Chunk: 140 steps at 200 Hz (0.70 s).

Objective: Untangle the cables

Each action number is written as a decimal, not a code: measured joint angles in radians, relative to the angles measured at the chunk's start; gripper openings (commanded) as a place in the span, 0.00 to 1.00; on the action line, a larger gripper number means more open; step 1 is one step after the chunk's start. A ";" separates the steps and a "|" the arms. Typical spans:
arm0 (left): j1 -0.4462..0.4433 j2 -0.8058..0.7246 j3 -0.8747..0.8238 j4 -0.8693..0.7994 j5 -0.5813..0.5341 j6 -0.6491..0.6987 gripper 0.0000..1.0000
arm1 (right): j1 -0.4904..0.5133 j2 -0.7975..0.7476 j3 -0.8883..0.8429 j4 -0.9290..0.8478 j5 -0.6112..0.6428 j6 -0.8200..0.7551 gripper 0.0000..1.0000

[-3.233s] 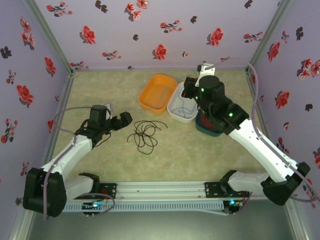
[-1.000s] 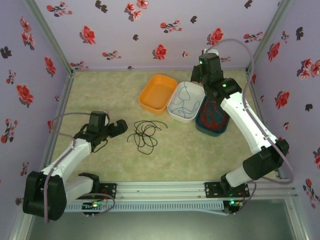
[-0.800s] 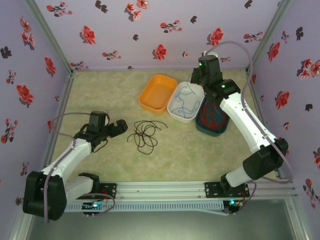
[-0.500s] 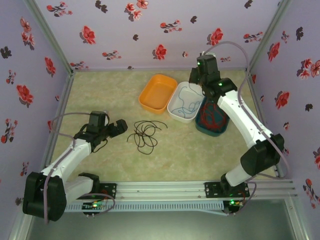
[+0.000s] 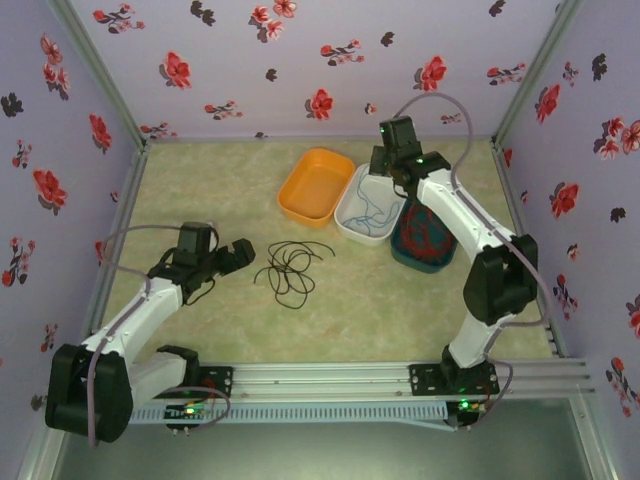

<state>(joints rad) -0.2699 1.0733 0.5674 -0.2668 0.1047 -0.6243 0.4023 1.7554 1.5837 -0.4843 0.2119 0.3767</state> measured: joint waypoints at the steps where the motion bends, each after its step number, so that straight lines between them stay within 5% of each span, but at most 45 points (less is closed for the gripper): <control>1: 0.000 0.000 0.000 0.000 0.000 0.000 1.00 | 0.000 0.002 0.000 0.000 0.000 0.000 0.00; 91: 0.000 0.000 0.000 0.000 0.000 0.000 1.00 | -0.008 0.230 0.077 -0.065 -0.002 0.002 0.00; 140: 0.000 0.000 0.000 -0.001 0.002 0.000 1.00 | -0.014 0.248 0.079 -0.105 -0.011 0.007 0.37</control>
<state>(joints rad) -0.2699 1.0737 0.5674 -0.2676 0.1062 -0.6247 0.3878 2.0033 1.6630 -0.5888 0.2012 0.3836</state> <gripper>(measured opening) 0.996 0.325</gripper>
